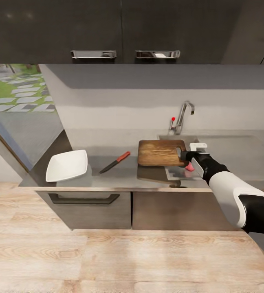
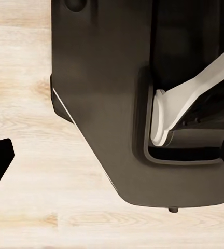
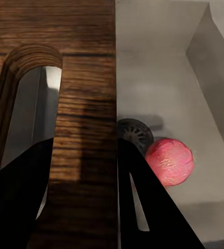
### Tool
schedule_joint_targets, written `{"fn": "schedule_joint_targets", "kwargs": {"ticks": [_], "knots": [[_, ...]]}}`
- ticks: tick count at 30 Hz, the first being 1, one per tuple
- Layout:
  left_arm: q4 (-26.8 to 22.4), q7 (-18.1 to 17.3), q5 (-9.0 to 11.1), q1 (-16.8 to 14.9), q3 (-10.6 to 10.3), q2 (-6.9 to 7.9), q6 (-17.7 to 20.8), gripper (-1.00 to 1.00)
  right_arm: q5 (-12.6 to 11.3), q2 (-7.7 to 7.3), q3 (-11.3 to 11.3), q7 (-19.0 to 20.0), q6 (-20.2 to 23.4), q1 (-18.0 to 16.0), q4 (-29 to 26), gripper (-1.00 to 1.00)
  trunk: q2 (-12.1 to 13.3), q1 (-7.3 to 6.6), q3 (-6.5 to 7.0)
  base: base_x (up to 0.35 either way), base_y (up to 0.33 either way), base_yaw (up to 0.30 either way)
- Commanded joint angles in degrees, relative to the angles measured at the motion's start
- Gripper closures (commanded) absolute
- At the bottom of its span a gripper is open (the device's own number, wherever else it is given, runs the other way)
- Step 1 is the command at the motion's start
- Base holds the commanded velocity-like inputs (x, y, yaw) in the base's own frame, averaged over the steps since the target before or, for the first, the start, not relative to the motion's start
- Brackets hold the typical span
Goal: In the kitchen, take the Vidalia onion out of the sink, dice it on the chopping board with the paring knife, put the diced onion into the bowl on the countertop, then place both the paring knife and the chopping board into the sink.
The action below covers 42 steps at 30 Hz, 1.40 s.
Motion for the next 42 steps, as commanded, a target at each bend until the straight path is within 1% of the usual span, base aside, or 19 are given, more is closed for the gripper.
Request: {"fn": "schedule_joint_targets", "kwargs": {"ticks": [1, 13, 24, 33, 42], "knots": [[-0.1, 0.0, 0.1, 0.0, -0.1, 0.02, -0.1, -1.0, 0.3, 0.03, -0.3, 0.0, 0.3, 0.0, -0.1, 1.0, -0.1, 0.03, -0.18, 0.0, 0.0, 0.0], [-0.2, 0.0, 0.1, 0.0, -0.1, 0.02, -0.1, -1.0, 0.3, 0.03, -0.3, 0.0, 0.4, 0.1, -0.1, 1.0, -0.1, 0.03, -1.27, 0.024, 0.0, 0.0], [-0.2, 0.0, 0.1, 0.0, -0.1, 0.03, -0.1, -1.0, 0.3, 0.03, -0.3, 0.0, 0.4, 0.1, -0.1, 1.0, -0.1, 0.03, -2.26, 0.296, 0.07, 0.0], [-0.2, 0.0, 0.1, 0.0, -0.1, 0.03, -0.1, -1.0, 0.3, 0.03, -0.3, 0.0, 0.4, 0.1, -0.1, 1.0, -0.1, 0.03, -3.08, 0.298, 0.174, 0.0], [-0.2, 0.0, 0.1, 0.0, -0.1, 0.0, -0.1, -1.0, 0.3, 0.03, -0.3, 0.0, 0.4, 0.1, -0.1, 1.0, -0.1, 0.03, -3.89, 0.04, 0.027, 0.0]]}}
